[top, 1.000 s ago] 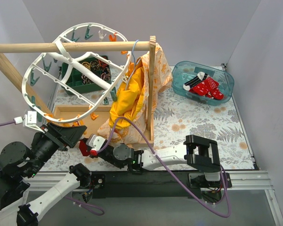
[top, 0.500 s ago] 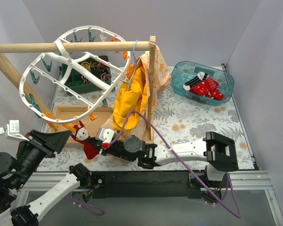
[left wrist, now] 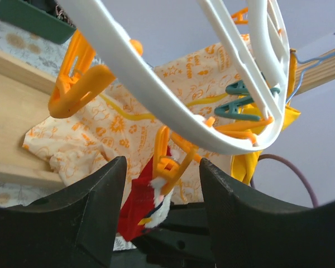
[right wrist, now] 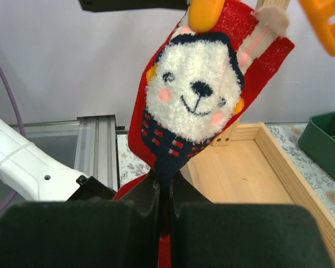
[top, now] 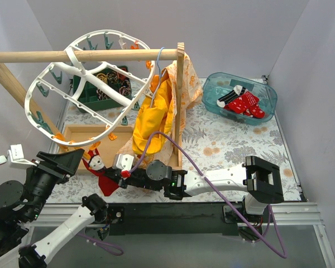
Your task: Remove the socks clipped to the hanger
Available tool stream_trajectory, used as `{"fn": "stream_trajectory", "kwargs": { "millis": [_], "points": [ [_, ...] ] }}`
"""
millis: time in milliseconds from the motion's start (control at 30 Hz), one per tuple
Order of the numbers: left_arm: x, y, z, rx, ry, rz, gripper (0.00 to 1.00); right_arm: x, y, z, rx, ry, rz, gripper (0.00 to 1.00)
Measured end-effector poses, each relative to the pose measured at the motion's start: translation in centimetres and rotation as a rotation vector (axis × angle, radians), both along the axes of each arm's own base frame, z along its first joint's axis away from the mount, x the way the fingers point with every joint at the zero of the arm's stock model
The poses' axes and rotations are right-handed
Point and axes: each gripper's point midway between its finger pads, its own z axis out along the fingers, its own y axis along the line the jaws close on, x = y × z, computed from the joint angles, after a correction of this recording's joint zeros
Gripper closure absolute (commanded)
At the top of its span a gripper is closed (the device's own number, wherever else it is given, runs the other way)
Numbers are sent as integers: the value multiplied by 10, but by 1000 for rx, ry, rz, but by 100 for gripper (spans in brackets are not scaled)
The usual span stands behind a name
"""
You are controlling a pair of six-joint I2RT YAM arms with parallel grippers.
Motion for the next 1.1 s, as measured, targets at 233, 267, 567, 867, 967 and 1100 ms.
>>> {"fn": "stream_trajectory", "kwargs": {
  "millis": [233,267,567,867,967,1100],
  "points": [
    [10,-6,9,-2,-51,3,57,-4,-1,0,-10,5,21,99],
    [11,-6,10,-1,-54,3,60,-4,-2,1,-7,6,24,99],
    [15,-7,12,15,-63,13,87,-10,-2,-1,-20,18,54,99],
    [15,-6,11,22,-65,17,99,-23,-5,-22,-113,26,125,99],
    [15,-5,11,25,-65,19,99,-35,-13,-23,-159,22,191,99],
    [15,-5,11,26,-65,20,99,-58,-35,-14,-230,3,319,99]
  ]
}}
